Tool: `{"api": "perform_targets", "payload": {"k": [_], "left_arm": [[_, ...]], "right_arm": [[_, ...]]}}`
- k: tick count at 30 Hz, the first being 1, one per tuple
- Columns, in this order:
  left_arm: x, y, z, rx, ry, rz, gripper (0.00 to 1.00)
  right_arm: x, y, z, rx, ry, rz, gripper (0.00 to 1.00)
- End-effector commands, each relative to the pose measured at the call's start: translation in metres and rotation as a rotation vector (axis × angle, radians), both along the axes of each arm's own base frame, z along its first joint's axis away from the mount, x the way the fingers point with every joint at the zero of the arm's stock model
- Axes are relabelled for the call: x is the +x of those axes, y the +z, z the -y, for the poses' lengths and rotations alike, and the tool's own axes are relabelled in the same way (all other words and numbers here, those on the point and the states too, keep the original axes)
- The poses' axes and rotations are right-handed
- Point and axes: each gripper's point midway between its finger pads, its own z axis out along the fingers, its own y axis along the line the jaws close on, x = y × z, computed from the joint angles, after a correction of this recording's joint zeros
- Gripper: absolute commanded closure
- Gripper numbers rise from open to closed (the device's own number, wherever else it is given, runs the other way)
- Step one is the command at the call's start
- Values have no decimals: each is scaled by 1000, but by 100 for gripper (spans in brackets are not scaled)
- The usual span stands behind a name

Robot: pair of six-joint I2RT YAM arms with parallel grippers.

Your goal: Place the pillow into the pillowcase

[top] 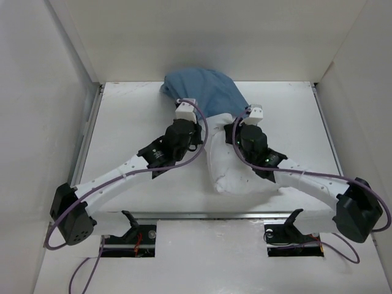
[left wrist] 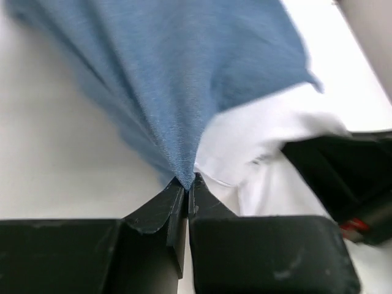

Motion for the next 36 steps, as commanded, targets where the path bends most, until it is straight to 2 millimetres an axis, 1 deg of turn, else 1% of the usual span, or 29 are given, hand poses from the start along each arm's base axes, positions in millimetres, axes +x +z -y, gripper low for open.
{"api": "perform_targets", "payload": {"k": [1,2,3,4,5,6,8,9,10,11,12,13,15,17,19,21,22,23,24,26,28,29,30,31,32,33,34,35,36], "left_arm": [[-31,34,44,-48,-213,26,100],[-45,30,56,-31,-267,2,100],[-53,39,64,-40,-300,5,100],[-60,37,67,-32,-319,-3,100],[-74,40,74,-39,-368,-6,100],[-86,41,80,-58,-417,-25,100],[-105,49,85,-92,-493,-35,100],[-117,58,87,-135,-529,-36,100],[-131,65,92,-162,-609,-42,100],[-142,72,96,-183,-660,-37,100],[-154,82,97,-226,-700,-28,100],[-163,86,98,-240,-751,-33,100],[-171,96,95,-260,-773,-16,100],[-174,106,89,-273,-775,-1,100],[-176,118,86,-306,-776,22,100],[-177,121,84,-318,-777,35,100],[-180,128,82,-339,-787,42,100],[-180,123,83,-332,-786,34,100],[-184,126,81,-340,-802,38,100],[-185,115,79,-316,-796,-5,100],[-189,113,78,-314,-803,-32,100],[-190,114,75,-313,-803,-33,100],[-191,104,74,-296,-797,-67,100],[-191,100,70,-298,-781,-84,100],[-192,98,70,-292,-780,-91,100],[-195,96,68,-302,-787,-102,100],[-202,94,66,-300,-816,-115,100],[-205,94,66,-302,-835,-121,100],[-210,102,62,-328,-843,-116,100]], "right_arm": [[13,123,10,487,-192,398,100],[15,138,16,560,-229,456,100],[18,143,21,588,-268,475,100],[21,154,30,630,-329,500,100],[26,155,28,633,-346,511,100],[27,167,31,646,-361,554,100],[30,182,35,698,-394,583,100],[32,183,36,712,-417,597,100],[32,183,34,730,-432,602,100],[33,185,39,750,-466,616,100],[37,178,38,745,-482,618,100],[33,184,37,773,-495,634,100],[33,182,34,774,-536,619,100],[36,171,30,745,-561,601,100],[37,150,20,703,-571,560,100],[35,132,8,666,-569,521,100],[37,114,0,630,-567,496,100],[39,102,1,605,-586,480,100],[37,96,-4,618,-591,472,100],[39,88,-2,621,-638,460,100],[40,92,7,623,-722,443,100],[42,108,6,647,-742,444,100],[45,112,12,594,-777,428,100],[44,123,15,601,-799,424,100],[50,138,24,615,-835,433,100],[53,147,30,606,-848,436,100],[59,146,29,536,-844,421,100],[61,149,32,522,-852,420,100],[62,152,31,514,-852,417,100]]}}
